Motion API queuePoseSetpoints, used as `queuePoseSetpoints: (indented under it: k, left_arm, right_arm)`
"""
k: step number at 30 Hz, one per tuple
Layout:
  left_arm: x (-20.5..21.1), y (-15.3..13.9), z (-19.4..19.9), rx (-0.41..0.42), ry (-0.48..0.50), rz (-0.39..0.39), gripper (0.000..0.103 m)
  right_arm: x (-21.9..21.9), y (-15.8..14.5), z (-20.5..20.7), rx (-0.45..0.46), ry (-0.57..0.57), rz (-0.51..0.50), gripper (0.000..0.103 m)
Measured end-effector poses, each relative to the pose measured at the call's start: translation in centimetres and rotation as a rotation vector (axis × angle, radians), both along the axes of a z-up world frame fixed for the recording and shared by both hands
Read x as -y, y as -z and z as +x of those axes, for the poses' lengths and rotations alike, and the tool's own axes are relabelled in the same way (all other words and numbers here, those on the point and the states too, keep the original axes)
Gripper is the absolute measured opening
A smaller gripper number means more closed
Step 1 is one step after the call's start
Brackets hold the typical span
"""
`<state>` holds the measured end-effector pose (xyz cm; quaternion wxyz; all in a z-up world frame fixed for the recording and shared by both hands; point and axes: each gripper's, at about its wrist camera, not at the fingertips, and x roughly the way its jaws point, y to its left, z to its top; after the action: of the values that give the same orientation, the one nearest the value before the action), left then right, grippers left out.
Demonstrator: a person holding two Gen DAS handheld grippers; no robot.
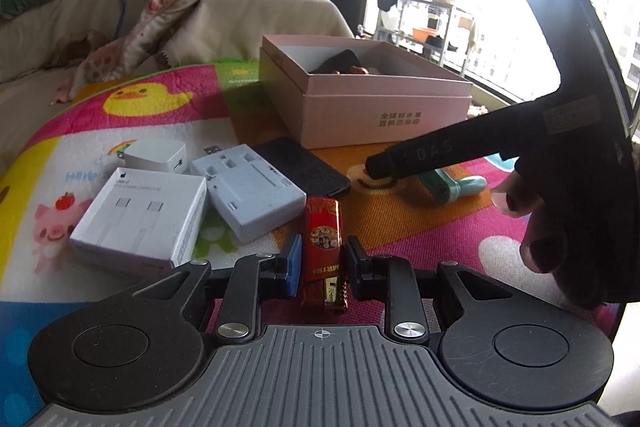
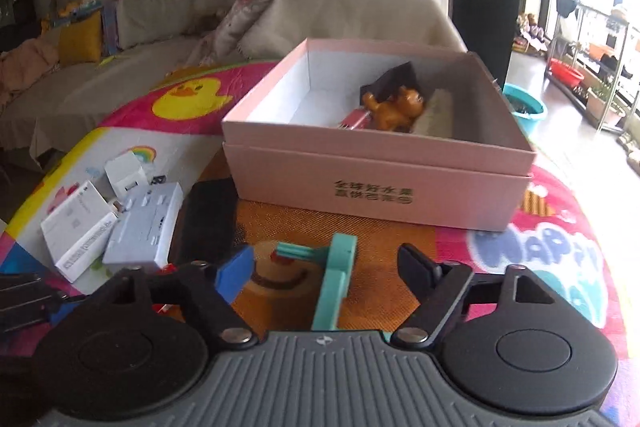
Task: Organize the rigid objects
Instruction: 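Grasp the teal crank toy with the right tool while the left tool holds the lighter, then drop the lighter into the pink box with left tool while right tool drops teal toy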
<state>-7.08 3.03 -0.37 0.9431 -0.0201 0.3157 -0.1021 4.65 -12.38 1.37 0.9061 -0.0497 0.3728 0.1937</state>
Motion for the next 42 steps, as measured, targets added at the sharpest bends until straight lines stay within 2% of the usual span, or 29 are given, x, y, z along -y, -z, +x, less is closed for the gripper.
queuePoseSetpoints:
  k: [1, 2, 6, 8, 11, 14, 19, 22, 25, 28, 31, 33, 34, 35, 36, 40, 42]
  left_arm:
    - [0.2, -0.1, 0.2, -0.004, 0.0, 0.01, 0.028]
    - [0.4, -0.2, 0.4, -0.008, 0.0, 0.026, 0.028]
    - [1.6, -0.3, 1.1, -0.004, 0.006, 0.097, 0.028]
    - [1.5, -0.4, 1.0, -0.002, 0.023, 0.084, 0.027]
    - [1.4, -0.6, 0.1, 0.002, 0.105, 0.038, 0.026]
    - [2.1, -1.2, -1.3, 0.026, 0.169, 0.081, 0.026]
    - [2.2, -4.9, -1.0, 0.075, 0.228, 0.042, 0.026]
    - [1.9, -8.7, 1.2, 0.164, 0.227, 0.038, 0.026]
    - [1.4, -12.7, 5.2, 0.236, 0.21, -0.001, 0.026]
    - [1.7, -15.5, 10.1, 0.265, 0.221, -0.011, 0.026]
    - [1.7, -17.3, 15.9, 0.221, 0.22, -0.107, 0.027]
    - [1.7, -16.9, 19.9, 0.122, 0.195, -0.178, 0.027]
    - [1.6, -16.1, 21.5, 0.081, 0.172, -0.195, 0.027]
    - [1.6, -15.2, 22.3, 0.062, 0.153, -0.187, 0.027]
    - [1.5, -14.4, 22.5, 0.057, 0.137, -0.17, 0.027]
    - [-0.4, -10.8, 19.6, 0.048, 0.102, -0.173, 0.027]
    - [-1.5, -9.2, 17.1, 0.042, 0.077, -0.151, 0.027]
  right_arm:
    - [-0.1, 0.2, 0.1, -0.009, 0.001, -0.01, 0.054]
    - [0.0, 0.1, 0.0, -0.004, 0.005, -0.019, 0.046]
    - [1.1, -0.9, -1.5, 0.004, -0.013, -0.023, 0.045]
    - [1.9, -1.6, -2.9, 0.018, -0.027, -0.029, 0.045]
    - [3.4, -2.8, -5.3, 0.048, -0.051, -0.036, 0.045]
    - [4.9, -4.2, -7.4, 0.088, -0.07, -0.047, 0.045]
    - [7.0, -6.3, -8.5, 0.131, -0.047, -0.034, 0.044]
    - [7.9, -8.4, -7.5, 0.183, -0.018, 0.007, 0.044]
    - [8.2, -10.8, -5.6, 0.261, 0.019, 0.052, 0.044]
    - [7.9, -13.1, -2.9, 0.324, 0.041, 0.097, 0.044]
    - [7.0, -14.9, 0.3, 0.378, 0.049, 0.139, 0.045]
    - [6.5, -15.4, 2.4, 0.385, 0.03, 0.149, 0.052]
    - [6.3, -15.5, 3.1, 0.378, 0.041, 0.139, 0.064]
    - [6.2, -15.4, 3.4, 0.379, 0.063, 0.133, 0.07]
    - [6.3, -15.2, 3.3, 0.38, 0.074, 0.128, 0.072]
    - [6.9, -11.6, 0.9, 0.342, 0.053, 0.098, 0.082]
    - [6.6, -8.8, -0.4, 0.295, 0.031, 0.04, 0.083]
